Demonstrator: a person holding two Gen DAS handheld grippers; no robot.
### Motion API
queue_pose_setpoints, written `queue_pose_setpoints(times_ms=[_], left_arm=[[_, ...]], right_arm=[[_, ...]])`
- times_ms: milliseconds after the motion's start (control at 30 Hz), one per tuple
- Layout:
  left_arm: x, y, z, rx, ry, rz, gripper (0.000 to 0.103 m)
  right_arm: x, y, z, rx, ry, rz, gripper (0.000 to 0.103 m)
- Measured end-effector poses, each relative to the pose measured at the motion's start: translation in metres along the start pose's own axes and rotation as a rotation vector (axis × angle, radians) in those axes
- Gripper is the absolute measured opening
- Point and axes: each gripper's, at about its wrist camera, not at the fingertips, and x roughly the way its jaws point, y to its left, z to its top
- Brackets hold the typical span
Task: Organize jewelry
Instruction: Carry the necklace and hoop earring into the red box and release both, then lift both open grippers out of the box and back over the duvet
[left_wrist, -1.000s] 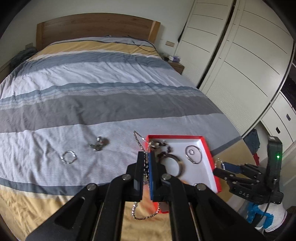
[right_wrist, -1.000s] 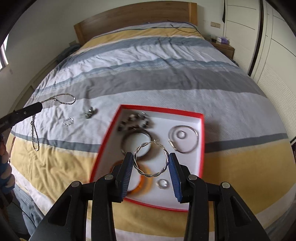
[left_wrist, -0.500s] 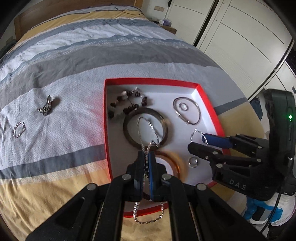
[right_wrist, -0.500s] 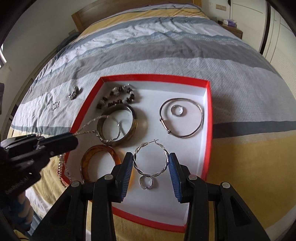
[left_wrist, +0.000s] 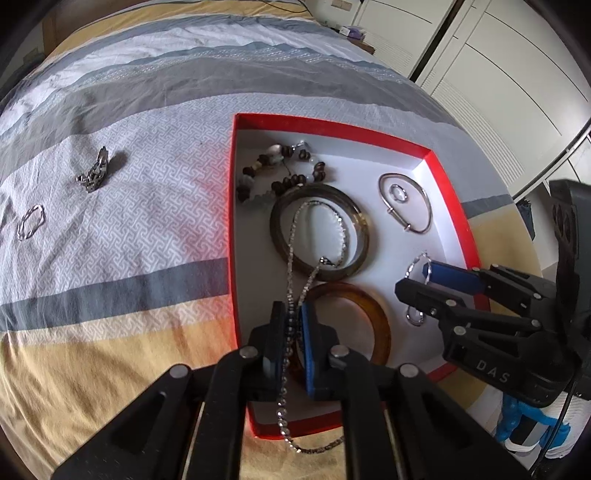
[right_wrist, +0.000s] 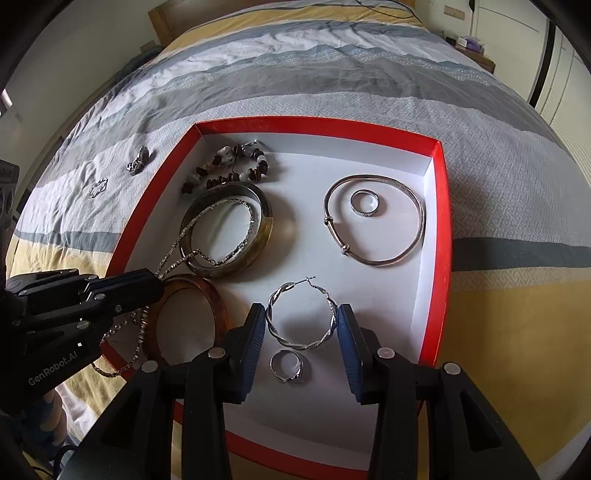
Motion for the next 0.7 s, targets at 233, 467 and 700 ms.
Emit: queue_pose_setpoints(times_ms=[233,467,700], left_arm=[[-0.001,-0.003,0.021,0.036,-0.015,0.04,0.01],[-0.017,-0.002,0.04,0.025,-0.039,0.016,0.016],[-0.054,0.001,0.021,0.001,-0.076,0.023,0.028]], right_arm=[[-0.016,-0.001,-0.008,0.015,-0.015,-0.012,0.043],[-0.044,0.001,-0.018,0.026,-0.05,-0.02,0.045],[-0.071,0.004,-0.031,0.075,-0.093,-0.03,0.048]])
